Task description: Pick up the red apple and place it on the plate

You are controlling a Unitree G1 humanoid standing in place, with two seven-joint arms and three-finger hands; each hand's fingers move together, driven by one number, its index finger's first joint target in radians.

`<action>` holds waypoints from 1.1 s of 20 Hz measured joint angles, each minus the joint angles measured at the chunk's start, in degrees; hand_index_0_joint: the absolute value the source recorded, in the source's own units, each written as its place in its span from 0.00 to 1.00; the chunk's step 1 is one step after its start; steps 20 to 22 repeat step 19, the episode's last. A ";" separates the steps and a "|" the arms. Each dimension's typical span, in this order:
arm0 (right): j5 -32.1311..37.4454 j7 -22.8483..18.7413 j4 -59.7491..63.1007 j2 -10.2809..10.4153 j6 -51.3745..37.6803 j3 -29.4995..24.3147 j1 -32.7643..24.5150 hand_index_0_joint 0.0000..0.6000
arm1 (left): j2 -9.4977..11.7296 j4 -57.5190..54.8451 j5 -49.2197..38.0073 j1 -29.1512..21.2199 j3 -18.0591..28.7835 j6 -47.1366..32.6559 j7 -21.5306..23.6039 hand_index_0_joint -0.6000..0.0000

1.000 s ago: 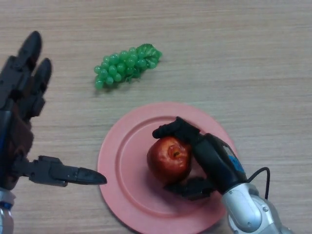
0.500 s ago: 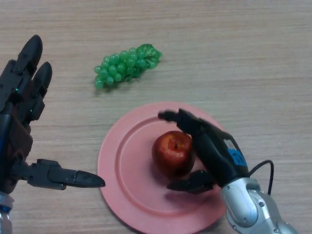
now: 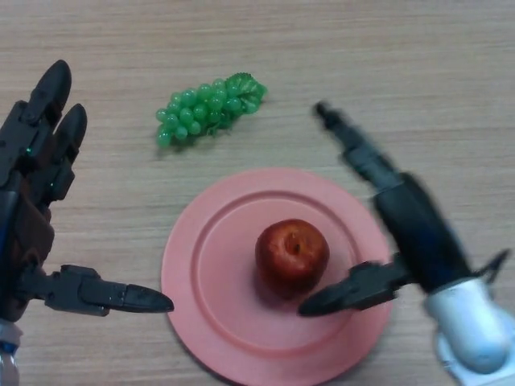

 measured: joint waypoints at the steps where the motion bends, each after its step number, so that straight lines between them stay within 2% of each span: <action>1: 5.27 0.02 -2.36 0.01 1.26 -3.10 0.76 0.00 | 0.00 0.01 -0.54 -0.28 -0.01 0.00 -0.04 1.00; 4: 10.10 0.84 -5.70 0.24 1.27 -9.70 1.70 0.00 | 0.31 0.02 -2.31 -1.64 -0.04 0.00 -0.37 1.00; 5: 13.60 1.31 -7.81 0.21 1.29 -12.33 2.25 0.00 | 0.42 0.02 -2.30 -2.27 -0.02 0.01 -0.38 1.00; 7: 20.31 4.05 -12.18 -0.03 1.38 -15.30 4.17 0.00 | 0.94 -0.14 -2.39 -3.31 0.23 0.02 -0.45 1.00; 9: 23.25 6.41 -13.62 -0.41 1.39 -16.89 5.33 0.00 | 1.99 -0.25 -5.84 -4.95 0.88 0.09 -0.48 1.00; 11: 24.56 6.77 -13.80 -0.55 1.41 -18.40 6.24 0.00 | 2.74 -0.25 -6.01 -5.60 2.97 0.09 -0.49 1.00; 15: 24.53 6.89 -13.91 -0.56 1.42 -18.50 6.67 0.00 | 2.62 0.54 -3.35 -5.52 2.34 0.09 -0.48 1.00; 22: 24.28 7.53 -14.70 -0.57 3.38 -16.96 6.08 0.00 | 2.52 0.54 -3.49 -5.49 1.49 0.09 -0.51 1.00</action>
